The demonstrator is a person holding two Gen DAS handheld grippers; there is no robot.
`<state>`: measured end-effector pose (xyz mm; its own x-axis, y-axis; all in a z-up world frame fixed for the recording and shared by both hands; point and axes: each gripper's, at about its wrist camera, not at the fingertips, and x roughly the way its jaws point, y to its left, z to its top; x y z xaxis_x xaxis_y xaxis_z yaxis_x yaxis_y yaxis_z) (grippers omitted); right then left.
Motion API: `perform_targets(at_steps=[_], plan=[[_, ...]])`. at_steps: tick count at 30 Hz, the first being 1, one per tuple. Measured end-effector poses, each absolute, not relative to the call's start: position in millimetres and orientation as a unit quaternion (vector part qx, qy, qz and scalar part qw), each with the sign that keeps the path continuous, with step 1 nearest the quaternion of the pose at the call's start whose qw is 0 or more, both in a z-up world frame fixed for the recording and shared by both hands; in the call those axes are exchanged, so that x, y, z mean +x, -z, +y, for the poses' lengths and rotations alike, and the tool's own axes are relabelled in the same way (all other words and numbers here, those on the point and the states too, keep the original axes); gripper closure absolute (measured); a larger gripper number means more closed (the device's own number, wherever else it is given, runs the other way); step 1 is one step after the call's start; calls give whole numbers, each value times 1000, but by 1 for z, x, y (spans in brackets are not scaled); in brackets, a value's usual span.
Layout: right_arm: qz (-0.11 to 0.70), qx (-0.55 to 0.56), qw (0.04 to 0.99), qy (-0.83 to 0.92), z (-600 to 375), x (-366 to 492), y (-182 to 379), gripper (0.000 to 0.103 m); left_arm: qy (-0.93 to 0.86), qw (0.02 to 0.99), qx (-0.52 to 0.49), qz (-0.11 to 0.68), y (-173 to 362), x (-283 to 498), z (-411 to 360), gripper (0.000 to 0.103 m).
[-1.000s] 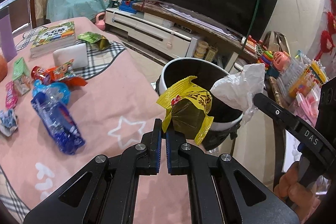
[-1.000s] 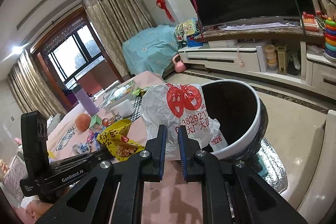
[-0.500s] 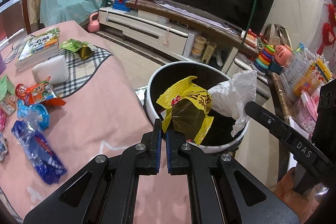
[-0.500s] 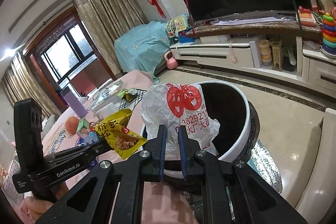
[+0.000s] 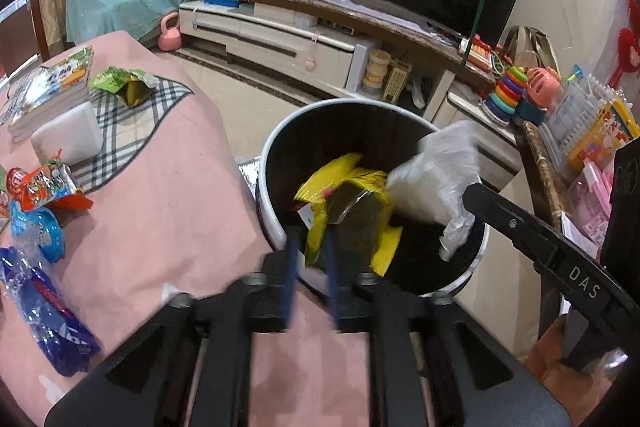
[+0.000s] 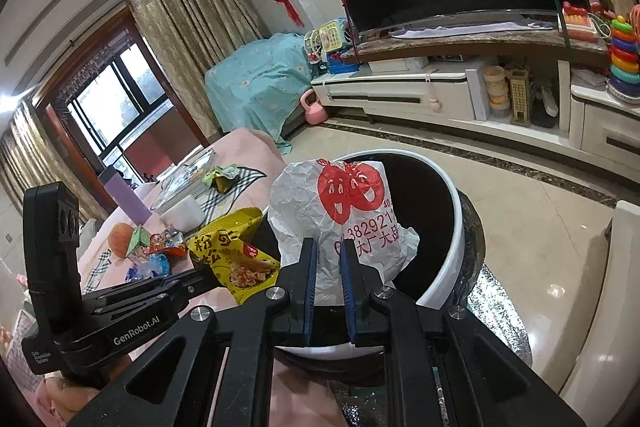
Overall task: Collect trash
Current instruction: 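Carry both items over the black bin and open both grippers, then move both tools back toward the remaining trash on the bed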
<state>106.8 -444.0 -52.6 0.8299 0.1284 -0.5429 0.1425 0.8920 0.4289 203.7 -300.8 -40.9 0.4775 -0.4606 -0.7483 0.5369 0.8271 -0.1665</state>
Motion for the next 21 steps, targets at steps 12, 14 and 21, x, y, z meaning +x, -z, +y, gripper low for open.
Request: perform_targets(at_steps=[12, 14, 21], plan=[[281, 248, 927, -12, -436, 95, 52, 25, 267, 866, 17, 422, 45, 187, -258, 46], [277, 249, 928, -16, -431, 93, 50, 16, 260, 868, 10, 424, 47, 182, -244, 45], [275, 249, 928, -43, -398, 89, 50, 9, 229, 876, -16, 423, 51, 167, -191, 43]])
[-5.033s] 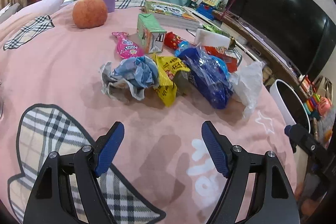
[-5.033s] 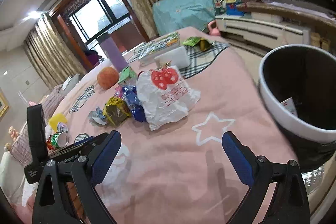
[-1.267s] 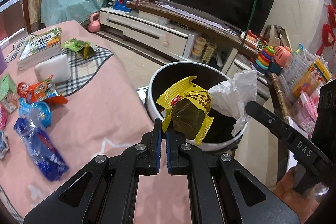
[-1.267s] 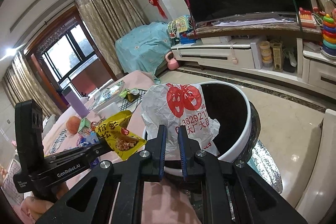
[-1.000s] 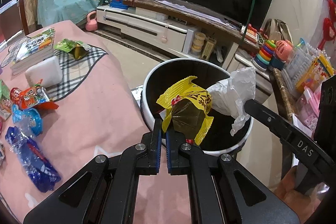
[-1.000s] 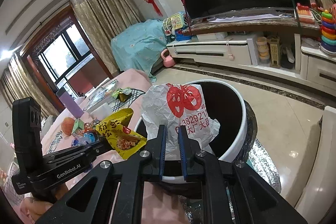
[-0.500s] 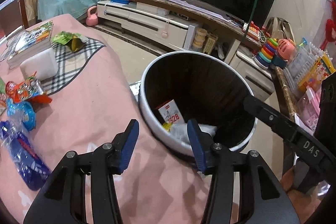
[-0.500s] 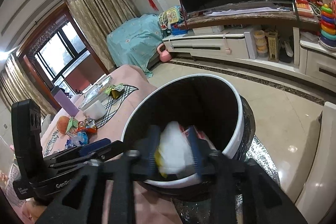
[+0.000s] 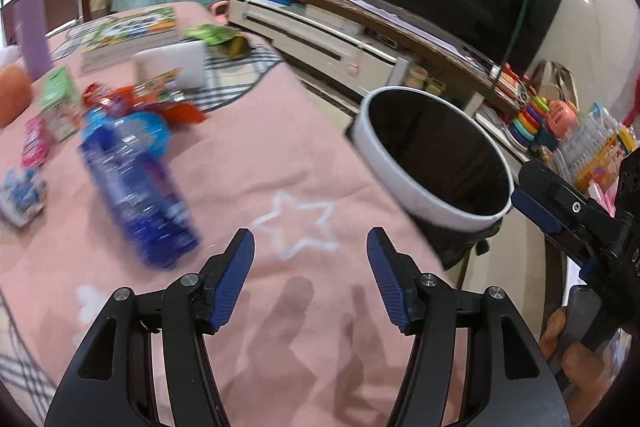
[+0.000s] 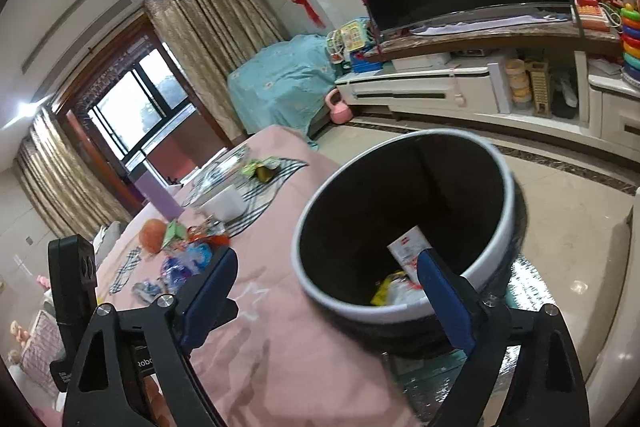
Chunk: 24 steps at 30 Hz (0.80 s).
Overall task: Collect trash
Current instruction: 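Move both tools back toward the remaining trash on the bed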
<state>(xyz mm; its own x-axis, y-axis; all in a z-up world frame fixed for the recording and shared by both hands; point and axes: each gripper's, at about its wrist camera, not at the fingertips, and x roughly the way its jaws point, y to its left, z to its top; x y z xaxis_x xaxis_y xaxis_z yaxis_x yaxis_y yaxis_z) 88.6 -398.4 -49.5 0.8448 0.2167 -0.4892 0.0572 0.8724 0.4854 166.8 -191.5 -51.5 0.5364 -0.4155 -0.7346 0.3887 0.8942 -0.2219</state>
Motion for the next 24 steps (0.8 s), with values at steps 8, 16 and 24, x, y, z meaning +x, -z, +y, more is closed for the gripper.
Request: perform_targets(at_steps=[8, 16, 24], plan=[[289, 241, 924, -72, -360, 88, 52, 7, 190, 883, -54, 427, 60, 155, -127, 43], [311, 225, 918, -103, -319, 94, 58, 5, 153, 884, -86, 433, 72, 150, -75, 43], [332, 202, 913, -125, -280, 99, 64, 5, 135, 883, -111, 436, 80, 147, -38, 43]])
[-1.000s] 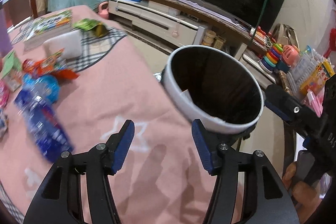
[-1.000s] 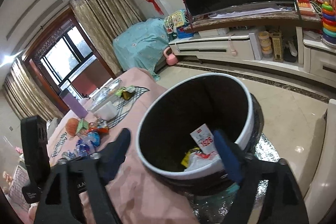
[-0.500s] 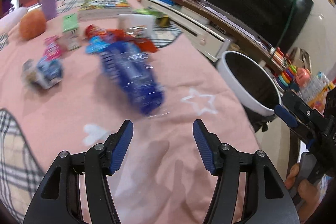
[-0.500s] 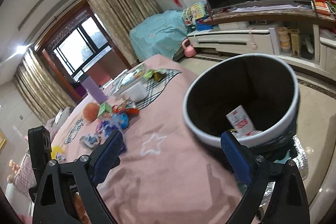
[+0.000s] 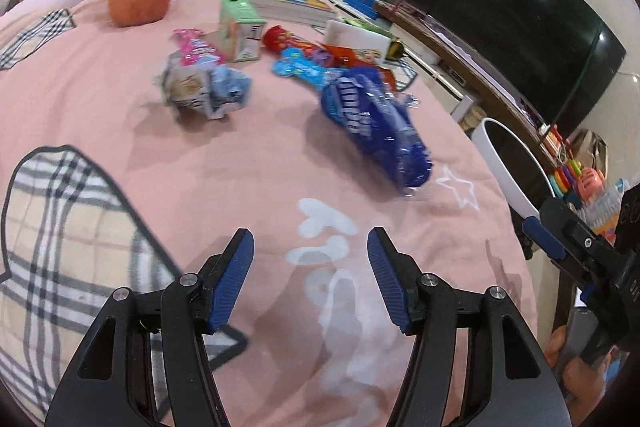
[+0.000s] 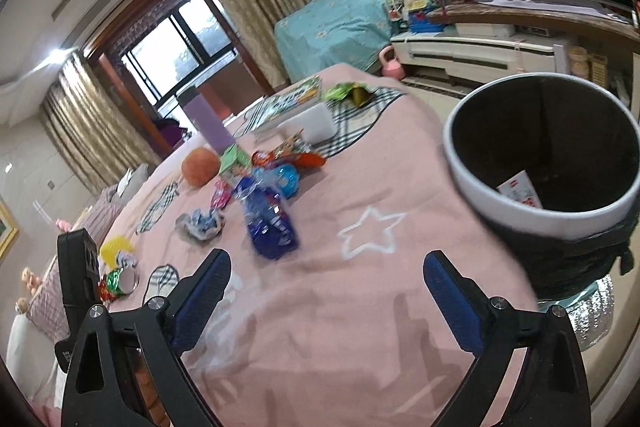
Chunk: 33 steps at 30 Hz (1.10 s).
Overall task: Collect trash
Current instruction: 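Move both tools back toward the remaining trash on the bed, then grasp the blue plastic bag with the right gripper while the left grasps the crumpled wrapper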
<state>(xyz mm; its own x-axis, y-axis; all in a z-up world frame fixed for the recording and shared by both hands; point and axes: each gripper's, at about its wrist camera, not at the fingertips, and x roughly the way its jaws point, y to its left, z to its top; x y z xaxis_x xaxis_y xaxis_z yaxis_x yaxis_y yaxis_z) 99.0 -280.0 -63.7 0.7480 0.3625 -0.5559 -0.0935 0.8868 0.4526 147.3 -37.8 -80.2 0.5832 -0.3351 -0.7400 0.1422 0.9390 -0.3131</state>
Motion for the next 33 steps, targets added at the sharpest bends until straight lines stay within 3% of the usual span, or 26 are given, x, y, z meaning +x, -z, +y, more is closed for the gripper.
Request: perform_targets(at_steps=[7, 12, 18, 33], plan=[[345, 181, 910, -138, -254, 106, 68, 5, 123, 884, -124, 433, 83, 148, -18, 42], [356, 170, 907, -145, -241, 114, 70, 5, 114, 885, -127, 433, 84, 152, -6, 33], [369, 157, 903, -155, -228, 126, 75, 5, 99, 888, -122, 433, 82, 163, 4, 29], [385, 144, 896, -171, -212, 168, 78, 5, 79, 892, -119, 429, 77, 222, 21, 29]])
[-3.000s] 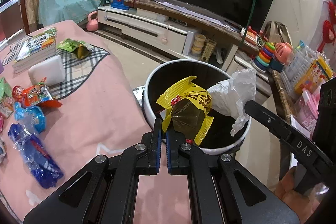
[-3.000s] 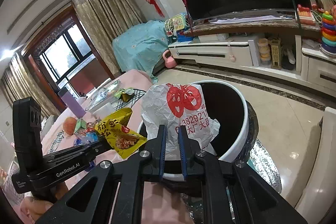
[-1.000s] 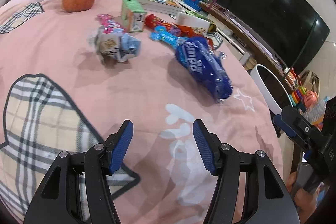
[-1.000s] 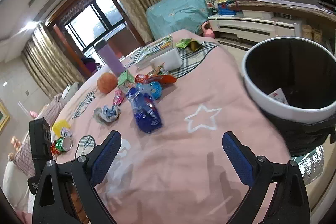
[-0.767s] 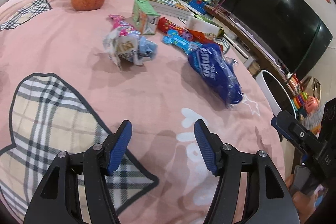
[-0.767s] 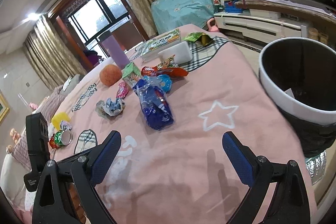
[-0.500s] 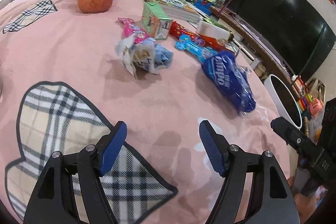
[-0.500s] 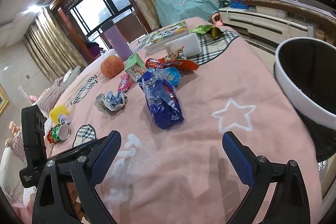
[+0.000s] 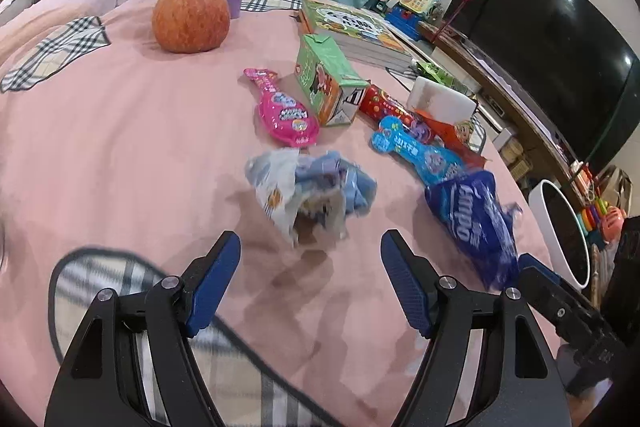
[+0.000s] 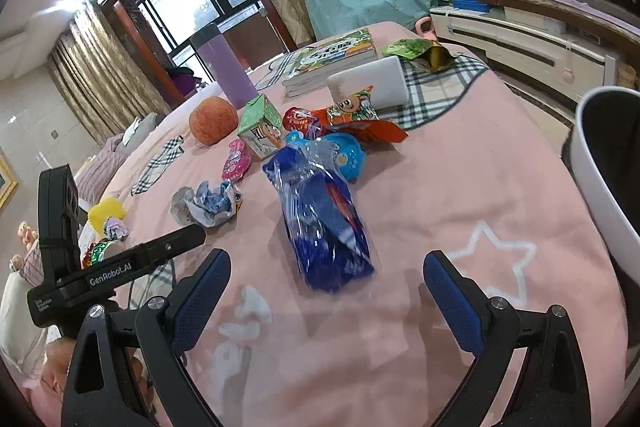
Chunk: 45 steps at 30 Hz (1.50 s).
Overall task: Collect trash
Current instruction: 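Grasp the blue plastic bag with the right gripper while the left grasps the crumpled wrapper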
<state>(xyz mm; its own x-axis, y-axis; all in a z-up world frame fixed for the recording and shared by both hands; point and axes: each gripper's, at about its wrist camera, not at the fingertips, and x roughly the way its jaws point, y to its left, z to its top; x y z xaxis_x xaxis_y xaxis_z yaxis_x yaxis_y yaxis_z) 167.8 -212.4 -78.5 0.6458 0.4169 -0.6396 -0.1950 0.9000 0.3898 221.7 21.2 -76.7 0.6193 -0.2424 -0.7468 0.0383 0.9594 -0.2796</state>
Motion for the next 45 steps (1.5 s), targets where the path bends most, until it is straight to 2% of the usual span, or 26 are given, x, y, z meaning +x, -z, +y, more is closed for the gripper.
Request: perform_targets(at_steps=[4, 5, 6, 8, 9, 10, 11, 12, 17, 41, 43, 44, 45], plan=[[390, 138, 893, -176, -207, 182, 80, 5, 75, 896, -106, 424, 79, 229, 18, 30], [391, 138, 893, -176, -206, 183, 81, 5, 77, 897, -102, 423, 80, 231, 16, 38], [393, 137, 892, -176, -205, 186, 82, 6, 83, 896, -100, 424, 81, 232, 15, 54], [397, 132, 892, -172, -203, 188, 84, 9, 90, 893, -101, 430, 84, 234, 13, 69], [400, 128, 892, -169, -202, 188, 86, 20, 92, 892, -100, 430, 84, 234, 13, 83], [402, 126, 891, -167, -202, 188, 87, 30, 94, 892, -98, 431, 84, 234, 12, 91], [406, 124, 890, -165, -201, 188, 88, 54, 98, 891, -97, 432, 85, 233, 11, 98], [408, 123, 890, -163, -202, 186, 90, 62, 100, 891, -97, 432, 84, 232, 10, 98], [389, 118, 899, -163, -207, 172, 81, 67, 106, 895, -93, 423, 80, 218, 5, 99], [343, 169, 917, -115, -279, 108, 57, 68, 190, 897, -73, 392, 42, 146, -63, 102], [340, 172, 917, -115, -281, 105, 56, 68, 176, 900, -75, 391, 42, 144, -57, 98], [339, 173, 918, -115, -282, 104, 56, 68, 169, 901, -78, 392, 43, 142, -53, 88], [339, 174, 917, -116, -282, 103, 56, 68, 156, 901, -82, 395, 44, 141, -48, 67]])
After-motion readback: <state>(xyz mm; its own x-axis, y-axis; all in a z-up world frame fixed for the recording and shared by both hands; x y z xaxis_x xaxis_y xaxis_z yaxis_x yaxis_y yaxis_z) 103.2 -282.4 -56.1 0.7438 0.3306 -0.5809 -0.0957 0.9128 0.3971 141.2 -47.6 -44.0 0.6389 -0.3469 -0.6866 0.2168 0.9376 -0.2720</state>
